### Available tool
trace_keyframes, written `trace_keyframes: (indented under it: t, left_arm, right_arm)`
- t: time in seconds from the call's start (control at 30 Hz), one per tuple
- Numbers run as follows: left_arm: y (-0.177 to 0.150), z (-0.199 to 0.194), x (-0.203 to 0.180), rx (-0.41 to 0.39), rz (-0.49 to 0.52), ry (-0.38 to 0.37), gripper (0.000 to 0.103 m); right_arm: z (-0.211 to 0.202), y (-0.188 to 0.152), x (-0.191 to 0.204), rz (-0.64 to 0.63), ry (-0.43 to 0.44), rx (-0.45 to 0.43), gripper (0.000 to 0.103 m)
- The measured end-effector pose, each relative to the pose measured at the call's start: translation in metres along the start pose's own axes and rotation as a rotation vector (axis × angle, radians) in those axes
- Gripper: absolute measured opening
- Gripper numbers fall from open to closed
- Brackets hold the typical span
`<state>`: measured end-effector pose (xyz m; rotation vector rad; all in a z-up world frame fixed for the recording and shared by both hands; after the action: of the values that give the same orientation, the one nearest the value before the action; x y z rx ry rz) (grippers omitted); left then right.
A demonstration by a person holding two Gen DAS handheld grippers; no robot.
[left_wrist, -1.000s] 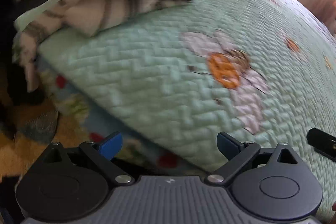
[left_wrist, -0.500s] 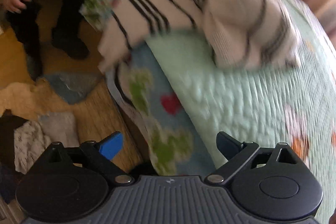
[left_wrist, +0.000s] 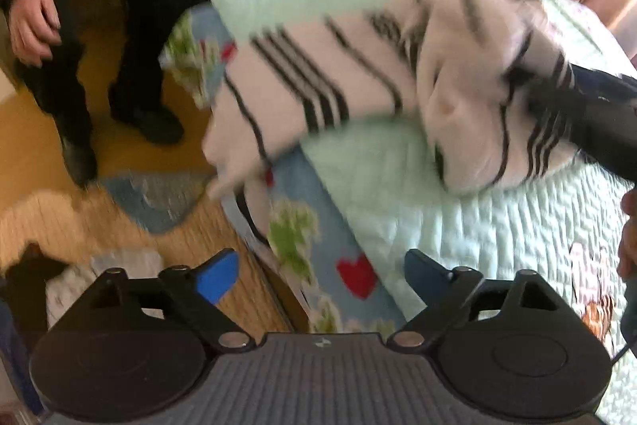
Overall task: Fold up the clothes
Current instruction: 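Move both tools toward the striped white sweater dropped on the bed, then grasp the sweater edge with the right gripper while the left gripper grasps another edge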
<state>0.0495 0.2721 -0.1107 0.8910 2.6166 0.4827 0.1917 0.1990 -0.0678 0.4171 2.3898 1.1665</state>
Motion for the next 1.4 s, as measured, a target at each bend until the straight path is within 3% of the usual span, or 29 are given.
trace_keyframes:
  t: [0.13, 0.3, 0.47, 0.63, 0.8, 0.83, 0.93, 1.0, 1.17, 1.2, 1.27, 1.3, 1.33, 1.4]
  left_arm:
    - [-0.008, 0.001, -0.007, -0.011, 0.012, -0.018, 0.090]
    - [-0.015, -0.009, -0.023, -0.053, 0.054, -0.007, 0.092]
    - [-0.010, -0.019, -0.040, -0.054, 0.122, -0.004, 0.100]
    - [0.001, -0.035, -0.055, -0.063, 0.154, -0.033, 0.100]
    - [0.013, -0.052, -0.065, -0.125, 0.235, 0.009, 0.102]
    - [0.013, -0.054, -0.071, -0.124, 0.265, 0.010, 0.102]
    - [0.010, -0.058, -0.094, -0.124, 0.375, 0.023, 0.102]
    - [0.006, -0.060, -0.112, -0.141, 0.452, 0.027, 0.102]
    - [-0.009, -0.058, -0.151, -0.108, 0.585, -0.009, 0.101]
    - [-0.012, -0.060, -0.155, -0.118, 0.603, -0.009, 0.101]
    - [-0.015, -0.066, -0.161, -0.151, 0.636, -0.006, 0.099]
    - [-0.014, -0.068, -0.162, -0.175, 0.648, -0.004, 0.099]
    - [-0.013, -0.069, -0.162, -0.199, 0.659, 0.000, 0.099]
    - [-0.007, -0.069, -0.160, -0.213, 0.668, 0.023, 0.099]
  right_arm:
    - [-0.024, -0.003, -0.033, 0.159, -0.084, -0.090, 0.005]
    - [-0.099, -0.003, -0.075, 0.252, -0.191, -0.228, 0.005]
    - [-0.133, -0.025, -0.087, 0.298, -0.156, -0.180, 0.005]
    - [-0.134, -0.042, -0.067, 0.358, -0.091, -0.132, 0.005]
    - [-0.163, -0.049, -0.074, 0.490, -0.034, -0.176, 0.005]
    - [-0.173, -0.052, -0.079, 0.516, -0.040, -0.187, 0.005]
    - [-0.208, -0.067, -0.098, 0.491, -0.166, -0.193, 0.005]
    - [-0.228, -0.079, -0.106, 0.461, -0.234, -0.165, 0.005]
    - [-0.231, -0.117, -0.119, 0.493, -0.212, 0.089, 0.008]
    - [-0.228, -0.123, -0.120, 0.513, -0.198, 0.148, 0.013]
    - [-0.234, -0.117, -0.119, 0.562, -0.189, 0.141, 0.018]
    - [-0.239, -0.111, -0.118, 0.585, -0.176, 0.118, 0.030]
    - [-0.244, -0.105, -0.116, 0.599, -0.166, 0.099, 0.054]
    - [-0.246, -0.088, -0.105, 0.549, -0.170, 0.098, 0.085]
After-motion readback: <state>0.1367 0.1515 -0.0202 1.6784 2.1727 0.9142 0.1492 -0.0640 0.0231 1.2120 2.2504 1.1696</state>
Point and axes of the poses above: each gripper's, at about its wrist camera, not at the fingertips, and z roughly the way its jaws point, x to its left, y to its top, the point moved 4 cm from there along z, roughly the way its jaws point, and after that the axes turned 4 degrees about -x, right-handed, at the moved point
